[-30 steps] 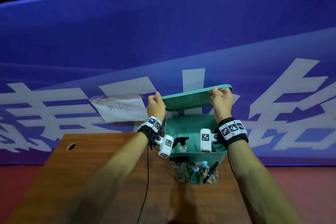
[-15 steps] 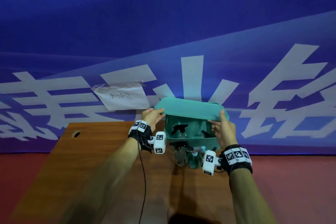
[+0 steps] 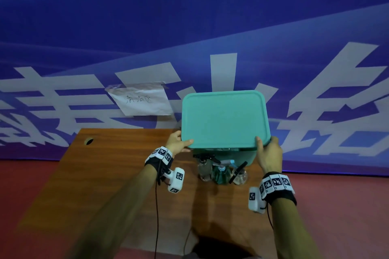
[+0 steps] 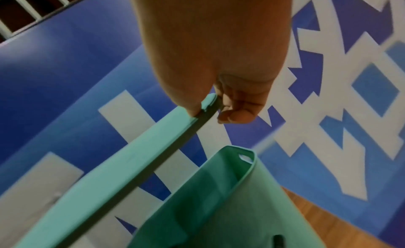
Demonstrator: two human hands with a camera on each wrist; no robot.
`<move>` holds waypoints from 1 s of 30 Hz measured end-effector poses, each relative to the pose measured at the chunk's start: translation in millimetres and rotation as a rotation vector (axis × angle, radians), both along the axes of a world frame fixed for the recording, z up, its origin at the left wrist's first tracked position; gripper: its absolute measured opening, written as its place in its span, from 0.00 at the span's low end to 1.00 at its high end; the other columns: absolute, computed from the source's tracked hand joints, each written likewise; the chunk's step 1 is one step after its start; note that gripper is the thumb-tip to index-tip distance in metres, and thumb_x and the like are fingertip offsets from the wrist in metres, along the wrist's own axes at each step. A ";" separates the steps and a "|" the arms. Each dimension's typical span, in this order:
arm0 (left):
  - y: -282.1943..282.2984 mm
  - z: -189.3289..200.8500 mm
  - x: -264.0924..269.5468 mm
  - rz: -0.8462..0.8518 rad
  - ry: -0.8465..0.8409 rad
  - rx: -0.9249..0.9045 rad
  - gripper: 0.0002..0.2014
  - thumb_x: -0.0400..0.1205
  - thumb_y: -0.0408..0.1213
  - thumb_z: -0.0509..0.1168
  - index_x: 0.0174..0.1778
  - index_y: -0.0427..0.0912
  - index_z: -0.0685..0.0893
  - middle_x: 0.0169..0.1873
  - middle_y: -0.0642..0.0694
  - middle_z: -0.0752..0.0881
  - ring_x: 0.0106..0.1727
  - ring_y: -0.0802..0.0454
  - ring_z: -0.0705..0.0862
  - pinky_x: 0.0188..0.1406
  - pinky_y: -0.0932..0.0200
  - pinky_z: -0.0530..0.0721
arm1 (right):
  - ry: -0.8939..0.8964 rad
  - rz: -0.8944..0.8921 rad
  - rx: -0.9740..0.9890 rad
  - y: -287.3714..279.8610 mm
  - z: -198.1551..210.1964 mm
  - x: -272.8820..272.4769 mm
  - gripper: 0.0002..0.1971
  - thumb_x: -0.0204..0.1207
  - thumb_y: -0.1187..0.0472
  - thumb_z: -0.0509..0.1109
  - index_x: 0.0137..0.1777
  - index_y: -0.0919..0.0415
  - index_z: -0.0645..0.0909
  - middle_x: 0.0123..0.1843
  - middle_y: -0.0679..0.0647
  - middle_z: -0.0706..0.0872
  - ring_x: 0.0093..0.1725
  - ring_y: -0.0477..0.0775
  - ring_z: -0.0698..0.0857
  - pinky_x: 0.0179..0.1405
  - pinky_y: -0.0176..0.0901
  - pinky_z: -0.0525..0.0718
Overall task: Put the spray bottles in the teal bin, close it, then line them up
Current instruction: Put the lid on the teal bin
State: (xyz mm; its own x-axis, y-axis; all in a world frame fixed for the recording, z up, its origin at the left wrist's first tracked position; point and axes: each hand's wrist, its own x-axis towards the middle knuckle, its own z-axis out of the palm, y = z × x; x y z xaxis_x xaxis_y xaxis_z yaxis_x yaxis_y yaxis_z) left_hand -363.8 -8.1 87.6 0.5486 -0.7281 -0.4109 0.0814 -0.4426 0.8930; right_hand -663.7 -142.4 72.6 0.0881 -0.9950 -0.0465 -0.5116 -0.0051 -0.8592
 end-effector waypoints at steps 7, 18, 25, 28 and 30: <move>-12.8 -31.0 3.0 -0.124 -0.138 0.093 0.23 0.84 0.32 0.70 0.74 0.35 0.73 0.60 0.31 0.88 0.28 0.51 0.89 0.30 0.61 0.90 | 0.016 0.027 -0.022 -12.0 -21.3 -11.7 0.18 0.85 0.48 0.66 0.57 0.66 0.74 0.43 0.60 0.85 0.43 0.64 0.83 0.39 0.49 0.79; -28.6 -65.6 12.4 -0.133 -0.279 0.188 0.21 0.83 0.32 0.71 0.70 0.32 0.75 0.54 0.32 0.90 0.29 0.50 0.86 0.27 0.61 0.87 | 0.095 0.064 0.170 -36.4 -46.9 2.4 0.22 0.84 0.54 0.70 0.66 0.72 0.74 0.57 0.71 0.86 0.58 0.70 0.85 0.47 0.48 0.76; -36.0 -73.4 16.8 -0.136 -0.324 0.207 0.20 0.84 0.33 0.69 0.71 0.35 0.74 0.49 0.37 0.89 0.29 0.52 0.87 0.26 0.63 0.85 | 0.156 0.073 0.154 -45.0 -62.1 12.1 0.21 0.86 0.49 0.65 0.63 0.69 0.71 0.53 0.72 0.86 0.53 0.73 0.85 0.43 0.53 0.79; -42.3 -71.7 18.1 -0.117 -0.369 0.200 0.20 0.84 0.34 0.69 0.70 0.40 0.71 0.45 0.42 0.89 0.29 0.54 0.87 0.24 0.66 0.82 | 0.196 0.034 0.088 -47.9 -68.2 15.8 0.21 0.87 0.48 0.61 0.62 0.69 0.71 0.49 0.73 0.86 0.47 0.74 0.86 0.40 0.54 0.80; -45.2 -73.0 20.0 -0.104 -0.390 0.225 0.19 0.84 0.37 0.70 0.66 0.40 0.72 0.46 0.42 0.89 0.31 0.53 0.88 0.26 0.64 0.83 | 0.197 0.002 0.054 -47.8 -70.8 18.4 0.20 0.88 0.48 0.60 0.59 0.68 0.70 0.46 0.72 0.86 0.45 0.74 0.86 0.39 0.55 0.80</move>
State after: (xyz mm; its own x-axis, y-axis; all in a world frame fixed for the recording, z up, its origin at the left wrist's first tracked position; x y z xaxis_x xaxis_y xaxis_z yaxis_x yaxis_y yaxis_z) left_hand -343.7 -53.4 14.6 0.6221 -0.7039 -0.3429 -0.2969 -0.6173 0.7286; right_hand -645.4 -190.2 1.8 0.0735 -0.9904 -0.1168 -0.6702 0.0377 -0.7413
